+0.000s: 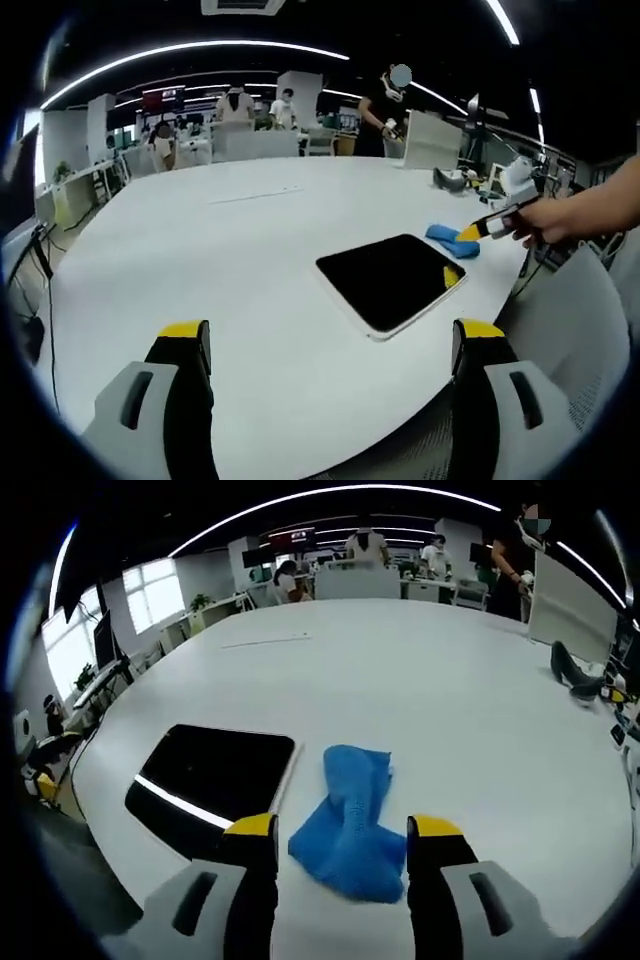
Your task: Wipe the mirror surface with the cleaning cloth until all visible marks leave the cleaned area.
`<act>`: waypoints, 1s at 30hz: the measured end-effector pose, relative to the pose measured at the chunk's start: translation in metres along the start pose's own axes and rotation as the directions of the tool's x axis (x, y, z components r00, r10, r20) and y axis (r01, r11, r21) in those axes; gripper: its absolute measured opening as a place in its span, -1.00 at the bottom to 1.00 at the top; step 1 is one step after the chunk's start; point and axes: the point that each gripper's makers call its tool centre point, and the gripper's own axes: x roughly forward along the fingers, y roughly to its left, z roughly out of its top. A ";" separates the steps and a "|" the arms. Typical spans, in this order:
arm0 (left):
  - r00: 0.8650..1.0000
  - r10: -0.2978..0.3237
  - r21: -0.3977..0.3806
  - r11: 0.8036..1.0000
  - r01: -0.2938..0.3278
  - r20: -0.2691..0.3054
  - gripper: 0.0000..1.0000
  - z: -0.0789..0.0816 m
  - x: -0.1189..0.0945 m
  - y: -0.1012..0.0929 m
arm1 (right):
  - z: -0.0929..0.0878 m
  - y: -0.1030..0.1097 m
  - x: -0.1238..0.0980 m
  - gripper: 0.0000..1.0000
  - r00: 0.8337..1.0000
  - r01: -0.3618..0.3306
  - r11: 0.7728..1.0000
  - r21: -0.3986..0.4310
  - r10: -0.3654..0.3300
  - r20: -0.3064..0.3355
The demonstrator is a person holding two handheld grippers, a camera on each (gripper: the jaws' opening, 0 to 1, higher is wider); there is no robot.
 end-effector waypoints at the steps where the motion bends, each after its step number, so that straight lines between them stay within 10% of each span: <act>1: 1.000 0.001 -0.002 1.000 -0.001 0.001 0.98 0.000 0.000 -0.001 | 0.000 0.000 0.002 -0.19 1.000 0.010 1.000 -0.004 -0.010 -0.002; 16: 0.998 0.012 0.063 0.998 -0.009 -0.059 0.98 -0.017 0.010 -0.008 | -0.007 -0.006 0.027 -0.94 0.993 0.099 0.989 0.110 -0.090 -0.081; 30: 0.999 0.014 0.035 0.999 -0.012 -0.051 0.95 -0.017 0.009 -0.006 | 0.008 0.002 0.020 -0.96 0.996 0.059 0.986 0.157 -0.049 -0.068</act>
